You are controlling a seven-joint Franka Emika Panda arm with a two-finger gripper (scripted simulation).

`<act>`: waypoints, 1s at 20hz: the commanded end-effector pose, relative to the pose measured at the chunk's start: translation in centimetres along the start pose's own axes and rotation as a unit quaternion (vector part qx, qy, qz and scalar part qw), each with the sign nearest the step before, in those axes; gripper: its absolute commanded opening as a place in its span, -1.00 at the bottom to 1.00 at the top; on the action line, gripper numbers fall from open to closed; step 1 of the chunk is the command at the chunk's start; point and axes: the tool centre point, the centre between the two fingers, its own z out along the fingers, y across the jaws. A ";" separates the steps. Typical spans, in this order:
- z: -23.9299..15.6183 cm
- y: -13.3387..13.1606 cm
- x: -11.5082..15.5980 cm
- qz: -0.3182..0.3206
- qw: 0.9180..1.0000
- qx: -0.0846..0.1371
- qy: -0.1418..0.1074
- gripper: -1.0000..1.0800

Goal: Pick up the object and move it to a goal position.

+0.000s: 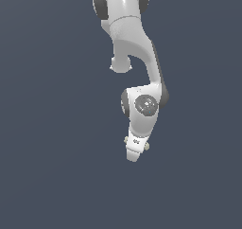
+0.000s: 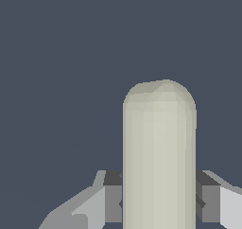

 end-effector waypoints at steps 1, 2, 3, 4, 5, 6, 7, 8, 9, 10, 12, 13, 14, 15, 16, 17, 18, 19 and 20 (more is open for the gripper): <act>-1.2 -0.4 -0.7 0.000 1.000 -0.001 0.000 -1.00; -1.7 -0.6 -1.0 0.000 1.000 -0.001 0.000 -1.00; -2.3 -0.8 -1.3 0.000 1.000 -0.001 0.000 -1.00; -3.0 -1.1 -1.7 0.000 1.000 -0.001 0.000 -1.00; -3.6 -1.3 -2.1 0.000 1.000 -0.001 0.000 -1.00; -4.4 -1.6 -2.5 0.000 1.000 -0.001 -0.001 -1.00; -5.1 -1.9 -2.9 0.000 1.000 -0.001 -0.001 -1.00; -5.9 -2.2 -3.4 0.000 1.000 -0.001 -0.001 -1.00; -6.7 -2.5 -3.8 0.000 1.000 -0.001 -0.001 -1.00; -7.4 -2.8 -4.3 0.000 1.000 -0.001 -0.001 -1.00; -9.0 -3.3 -5.2 0.000 1.000 -0.001 -0.001 -1.00; -9.8 -3.6 -5.6 0.000 1.000 -0.001 -0.001 -1.00; -10.6 -3.9 -6.1 0.000 1.000 -0.001 -0.001 -1.00; -11.4 -4.2 -6.5 0.000 1.000 -0.001 -0.001 -1.00; -12.2 -4.5 -7.0 0.000 1.000 -0.001 -0.001 -1.00; -13.1 -4.8 -7.4 0.000 1.000 -0.001 -0.001 -1.00; -13.9 -5.1 -7.9 0.000 1.000 -0.001 -0.001 -1.00; -14.7 -5.4 -8.4 0.000 1.000 -0.001 -0.001 -1.00; -15.6 -5.7 -8.8 0.000 1.000 -0.001 -0.001 -1.00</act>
